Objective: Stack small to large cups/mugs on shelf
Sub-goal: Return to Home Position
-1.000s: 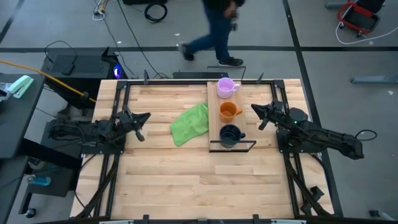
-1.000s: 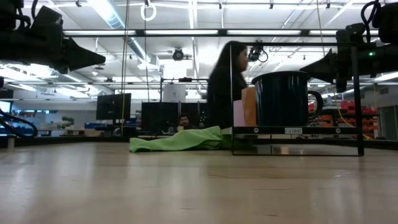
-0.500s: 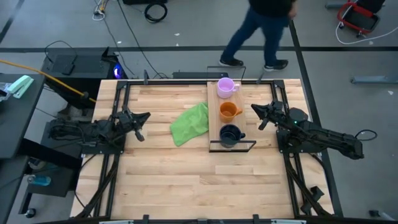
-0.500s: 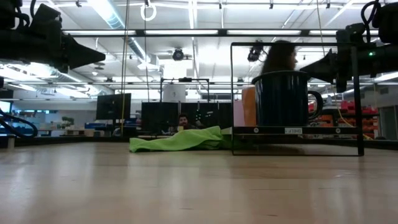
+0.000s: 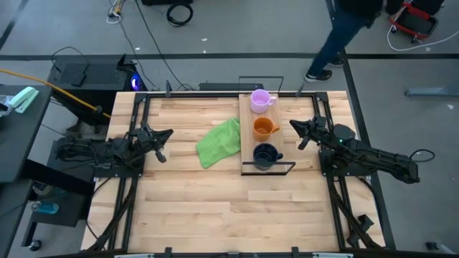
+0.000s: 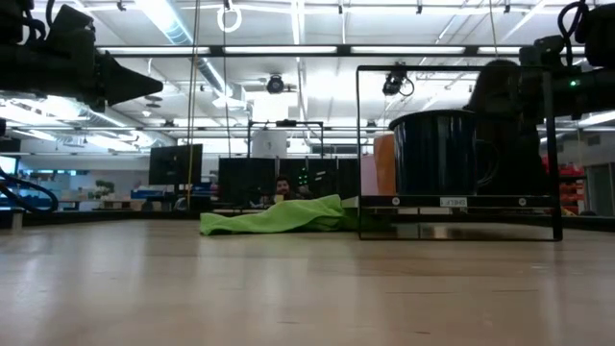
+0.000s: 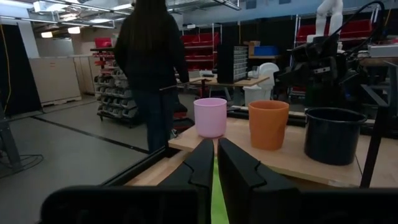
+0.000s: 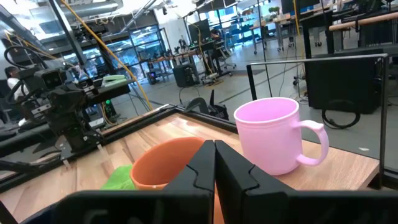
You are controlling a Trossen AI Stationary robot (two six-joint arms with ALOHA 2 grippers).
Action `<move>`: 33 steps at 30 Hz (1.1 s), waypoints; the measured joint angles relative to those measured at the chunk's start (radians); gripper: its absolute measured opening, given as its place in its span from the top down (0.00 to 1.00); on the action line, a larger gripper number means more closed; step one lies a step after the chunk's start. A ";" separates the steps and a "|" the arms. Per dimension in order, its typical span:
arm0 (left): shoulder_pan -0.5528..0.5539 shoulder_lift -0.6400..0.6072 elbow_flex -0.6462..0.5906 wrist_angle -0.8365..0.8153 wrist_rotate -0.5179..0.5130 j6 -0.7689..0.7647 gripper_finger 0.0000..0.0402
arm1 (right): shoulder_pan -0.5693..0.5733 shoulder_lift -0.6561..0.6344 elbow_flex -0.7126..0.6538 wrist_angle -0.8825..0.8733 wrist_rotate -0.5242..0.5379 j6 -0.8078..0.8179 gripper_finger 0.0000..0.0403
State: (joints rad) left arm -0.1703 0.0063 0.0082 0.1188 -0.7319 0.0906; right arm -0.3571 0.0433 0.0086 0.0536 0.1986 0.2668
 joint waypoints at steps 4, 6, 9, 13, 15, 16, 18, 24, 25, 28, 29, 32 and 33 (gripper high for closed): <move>0.000 0.000 0.000 0.000 0.000 0.000 0.91 | 0.000 0.000 0.000 0.000 0.000 0.000 0.97; 0.000 0.000 0.000 0.000 0.000 0.000 0.91 | 0.000 0.000 0.000 0.000 0.000 0.000 0.97; 0.000 0.000 0.000 0.000 0.000 0.000 0.90 | 0.000 0.000 0.000 0.000 0.000 0.000 0.97; 0.000 0.000 0.000 0.000 0.000 0.000 0.91 | 0.000 0.000 0.000 0.000 0.000 0.000 0.97; 0.000 0.000 0.000 0.000 0.000 0.000 0.92 | 0.000 0.000 0.000 0.000 0.000 0.000 0.97; 0.000 0.000 0.000 0.000 0.000 0.000 0.92 | 0.000 0.000 0.000 0.000 0.000 0.000 0.97; 0.000 0.000 0.000 0.000 0.000 0.000 0.93 | 0.000 0.000 0.000 0.000 0.000 0.000 0.97; 0.000 0.000 0.000 0.000 0.000 0.000 0.92 | 0.000 0.000 0.000 0.000 0.000 0.000 0.97; 0.000 0.000 0.000 0.000 0.000 0.000 0.92 | 0.000 0.000 0.000 0.000 0.000 0.000 0.97; 0.000 0.000 0.000 0.000 0.000 0.000 0.91 | 0.000 0.000 0.000 0.000 0.000 0.000 0.97; 0.000 0.000 0.000 0.000 0.000 0.000 0.91 | 0.000 0.000 0.000 0.000 0.000 0.000 0.97; 0.000 0.000 0.000 0.000 0.000 0.000 0.91 | 0.000 0.000 0.000 0.000 0.000 0.000 0.97; 0.000 0.000 0.000 0.000 0.000 0.000 0.92 | 0.000 0.000 0.000 0.000 0.000 0.000 0.97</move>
State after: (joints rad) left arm -0.1703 0.0063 0.0086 0.1189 -0.7322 0.0906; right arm -0.3569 0.0437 0.0086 0.0536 0.1986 0.2668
